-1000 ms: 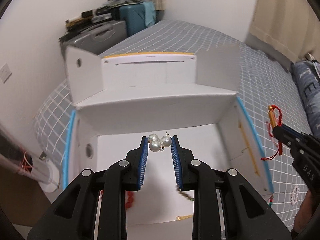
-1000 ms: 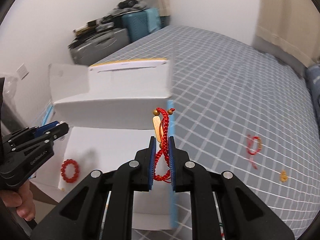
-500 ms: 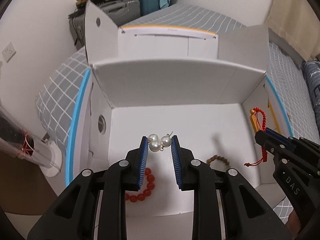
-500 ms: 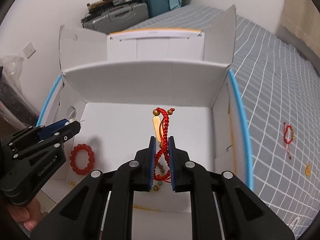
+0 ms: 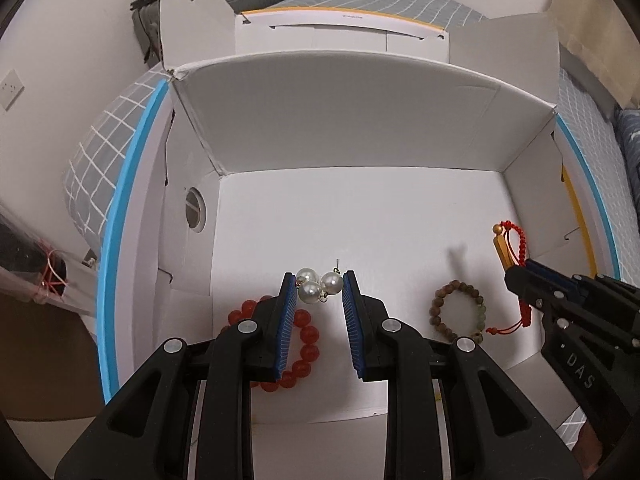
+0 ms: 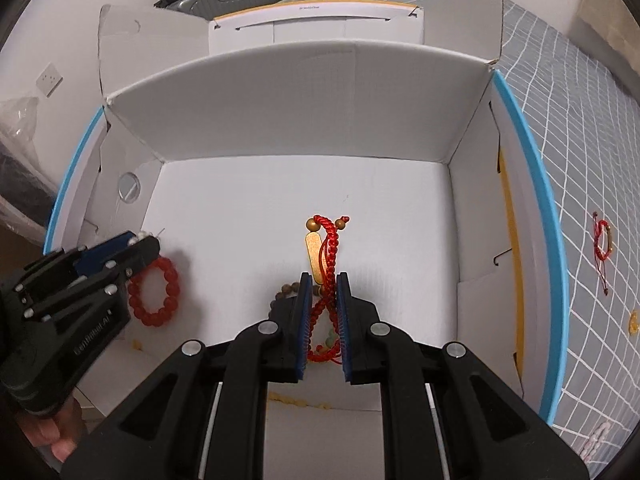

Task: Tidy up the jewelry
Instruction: 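Open both tools to drop the pearls and string bracelet into box, then move both tools back from the box toward the remaining bracelets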

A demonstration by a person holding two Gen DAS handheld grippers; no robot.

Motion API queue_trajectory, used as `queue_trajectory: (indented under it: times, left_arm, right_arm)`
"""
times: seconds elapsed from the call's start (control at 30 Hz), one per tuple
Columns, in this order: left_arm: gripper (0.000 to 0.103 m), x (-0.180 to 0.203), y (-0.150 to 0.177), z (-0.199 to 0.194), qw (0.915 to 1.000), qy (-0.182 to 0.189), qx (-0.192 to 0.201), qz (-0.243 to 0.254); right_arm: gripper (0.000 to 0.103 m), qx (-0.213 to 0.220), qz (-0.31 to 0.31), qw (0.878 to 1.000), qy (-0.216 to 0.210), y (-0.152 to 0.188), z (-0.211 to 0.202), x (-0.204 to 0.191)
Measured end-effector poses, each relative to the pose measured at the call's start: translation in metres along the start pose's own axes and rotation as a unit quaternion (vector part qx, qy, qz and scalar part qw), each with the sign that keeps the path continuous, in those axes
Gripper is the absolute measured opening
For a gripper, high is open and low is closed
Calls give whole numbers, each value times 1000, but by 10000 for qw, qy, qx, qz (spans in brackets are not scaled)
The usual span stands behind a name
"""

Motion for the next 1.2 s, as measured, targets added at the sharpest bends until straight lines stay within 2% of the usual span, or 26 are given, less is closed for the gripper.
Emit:
queue_trajectory:
  times: [0.27,0.4,0.5,0.57,0.63,0.7,0.77,1.0,1.2]
  left_arm:
    - [25,2,-2,5,10000,-36,-45,5]
    - [27,4,-2,1,9999,-76,33,74]
    - [42,3,-2,-6,9999,-94,118,16]
    - [44,2,-3,-12,9997,-130,208,0]
    - [56,2,-3,-17,9995,-123,304,-24]
    - [58,2,-4,-23,9992,-112,383,-51]
    - [65,2,-4,-28,9988,-122,477,-64]
    - [76,8,-6,-52,9964,10,842,-67]
    - [89,31,-7,-71,9933,227,1132,58]
  right_arm:
    - [15,-59,39,10000,-6,2,8,0]
    - [57,95,-13,9999,-33,2,2,-2]
    - [69,236,-6,9997,-45,-1,-6,-2]
    - [75,334,-12,9994,-85,-3,-13,-2]
    - [82,462,-32,9989,-51,-6,-22,-1]
    - [91,571,-74,9983,-11,-10,-29,1]
    - [95,710,-163,9973,132,-11,-38,2]
    - [95,1130,-164,9929,320,-13,-71,17]
    - [95,1350,-57,9902,355,-11,-95,34]
Point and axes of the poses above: each gripper's, at about its wrist camera, not at the fingertips, and z roughly the way its jaws point, x to its right, y to its underside, the point moved 3 cm from there along z, roughly the way its jaws point, and after that the axes turned 14 degrees about x, right-handed, at the moved point
